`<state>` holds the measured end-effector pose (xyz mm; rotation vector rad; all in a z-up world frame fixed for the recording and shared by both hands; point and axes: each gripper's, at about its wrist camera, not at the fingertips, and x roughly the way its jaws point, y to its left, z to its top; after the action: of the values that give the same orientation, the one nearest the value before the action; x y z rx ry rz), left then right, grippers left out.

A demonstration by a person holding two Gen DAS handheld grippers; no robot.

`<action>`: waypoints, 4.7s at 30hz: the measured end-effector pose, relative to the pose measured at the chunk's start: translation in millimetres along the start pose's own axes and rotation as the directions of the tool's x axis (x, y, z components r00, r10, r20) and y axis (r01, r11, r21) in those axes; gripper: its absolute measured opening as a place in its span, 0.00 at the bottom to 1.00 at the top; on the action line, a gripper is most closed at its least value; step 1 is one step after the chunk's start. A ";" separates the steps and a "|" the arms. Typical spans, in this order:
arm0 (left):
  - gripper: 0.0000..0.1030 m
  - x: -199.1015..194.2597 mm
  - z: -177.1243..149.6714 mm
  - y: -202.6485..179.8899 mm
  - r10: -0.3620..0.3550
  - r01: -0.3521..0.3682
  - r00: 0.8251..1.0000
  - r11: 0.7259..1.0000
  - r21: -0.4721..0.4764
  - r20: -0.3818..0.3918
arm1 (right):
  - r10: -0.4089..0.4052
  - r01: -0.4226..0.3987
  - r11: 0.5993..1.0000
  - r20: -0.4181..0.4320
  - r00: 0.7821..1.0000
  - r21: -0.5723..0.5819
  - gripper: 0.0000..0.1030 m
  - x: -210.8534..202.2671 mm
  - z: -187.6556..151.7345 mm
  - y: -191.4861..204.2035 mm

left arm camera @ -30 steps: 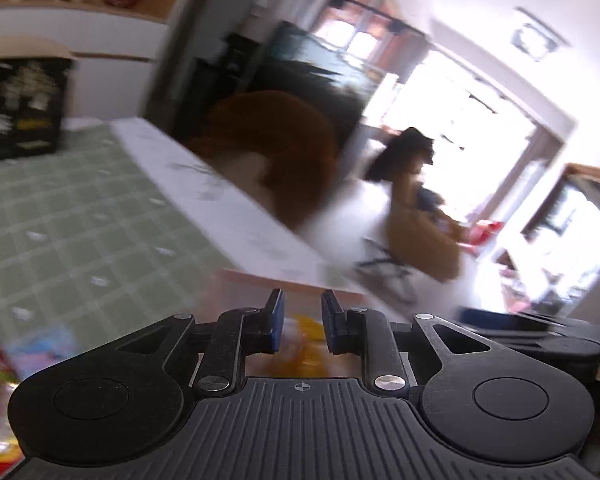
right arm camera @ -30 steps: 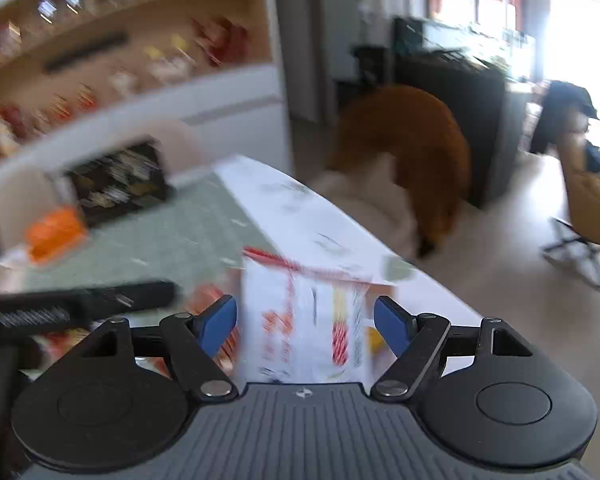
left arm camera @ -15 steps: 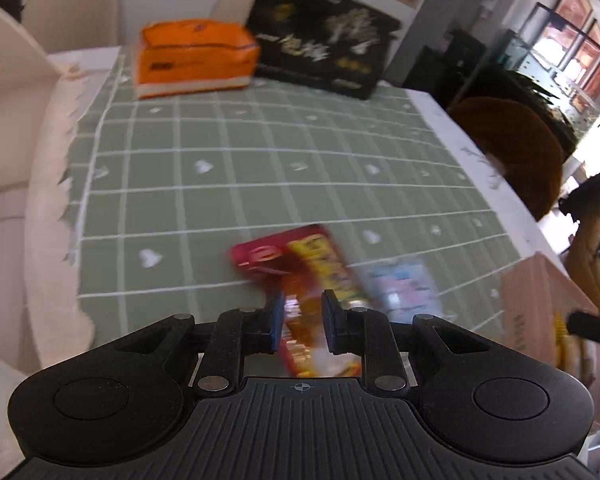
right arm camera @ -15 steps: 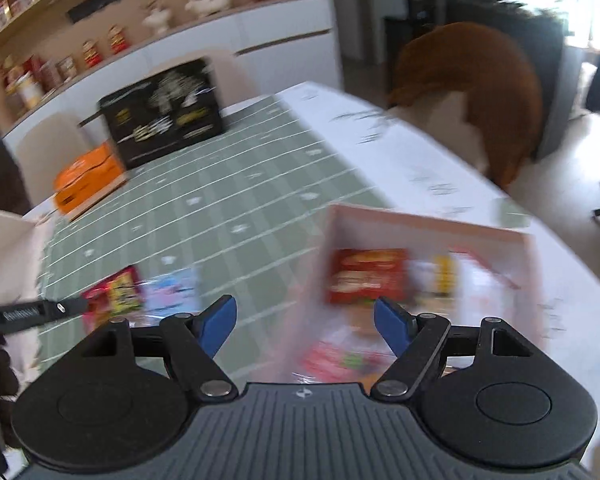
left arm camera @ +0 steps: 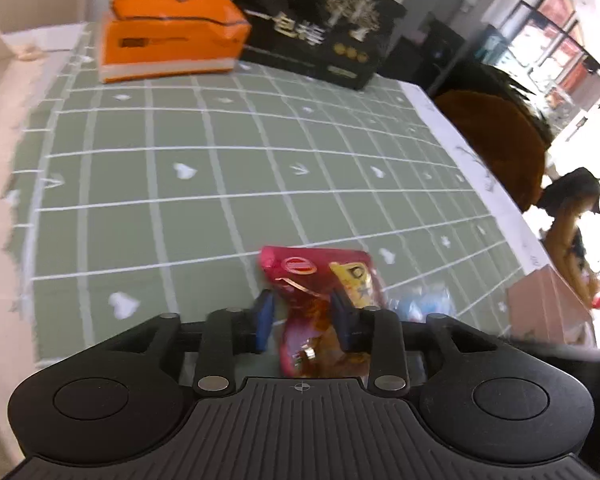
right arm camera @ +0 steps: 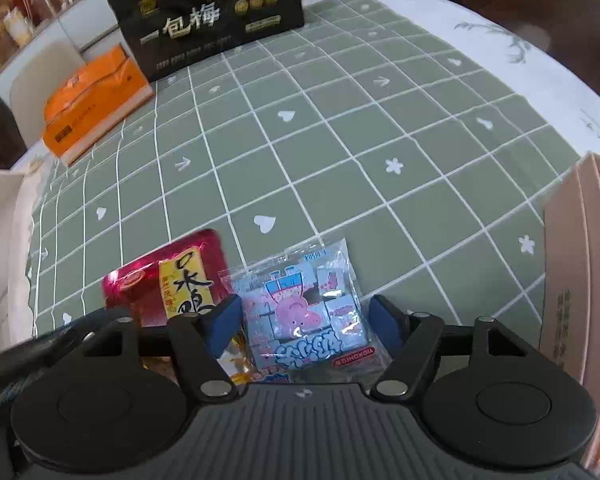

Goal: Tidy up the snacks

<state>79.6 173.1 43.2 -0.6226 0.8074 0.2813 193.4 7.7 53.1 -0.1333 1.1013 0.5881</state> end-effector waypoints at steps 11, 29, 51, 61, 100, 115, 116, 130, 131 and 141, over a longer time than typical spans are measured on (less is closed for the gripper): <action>0.35 -9.3 -55.6 -50.5 -0.182 0.226 0.966 0.939 0.260 -0.182 | 0.032 -0.032 0.999 -0.044 0.999 0.012 0.59 -49.8 -78.1 -20.2; 0.32 -110.5 -145.8 -27.1 -0.058 0.065 0.988 0.997 0.042 -0.144 | 0.027 -0.015 0.982 0.062 0.998 -0.186 0.70 -120.1 -156.7 -44.6; 0.32 -136.2 -176.5 -21.4 -0.148 0.166 0.980 0.977 0.133 -0.137 | -0.062 0.053 0.992 0.071 0.996 0.112 0.49 -111.5 -180.6 -27.9; 0.32 -116.9 -191.0 -72.9 -0.144 0.185 0.971 0.958 0.218 -0.191 | -0.097 0.093 0.995 0.145 0.985 0.037 0.49 -137.2 -183.4 -53.3; 0.70 -73.5 -217.5 -190.7 0.042 0.064 0.992 0.633 0.772 -0.117 | -0.148 0.097 0.934 0.126 0.981 0.343 0.37 -165.8 -240.3 -198.6; 0.63 -56.1 -183.5 -164.4 -0.031 0.134 0.985 0.763 0.632 -0.172 | -0.127 0.112 0.980 0.087 0.988 0.167 0.52 -156.2 -220.9 -163.7; 0.63 -62.2 -181.5 -156.3 -0.043 0.134 0.986 0.783 0.607 -0.162 | -0.129 0.116 0.983 0.089 0.988 0.140 0.56 -156.3 -215.7 -158.2; 0.63 -108.5 -136.2 -13.6 -0.009 0.026 0.996 0.981 0.190 -0.092 | 0.051 -0.034 0.963 0.058 0.997 -0.269 0.63 -82.9 -119.7 7.8; 0.63 -110.4 -136.0 -9.4 -0.018 0.034 0.996 0.984 0.177 -0.088 | 0.037 -0.021 0.956 0.050 0.998 -0.292 0.63 -76.3 -116.8 16.1; 0.63 -109.6 -131.0 6.7 -0.073 0.082 0.994 0.989 0.122 -0.082 | -0.184 0.206 0.912 0.094 0.978 -0.355 0.84 -35.2 -92.4 34.9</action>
<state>-73.2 97.4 53.0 -0.5481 0.8661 0.1350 90.6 -11.9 47.4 -0.5394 0.8995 0.6061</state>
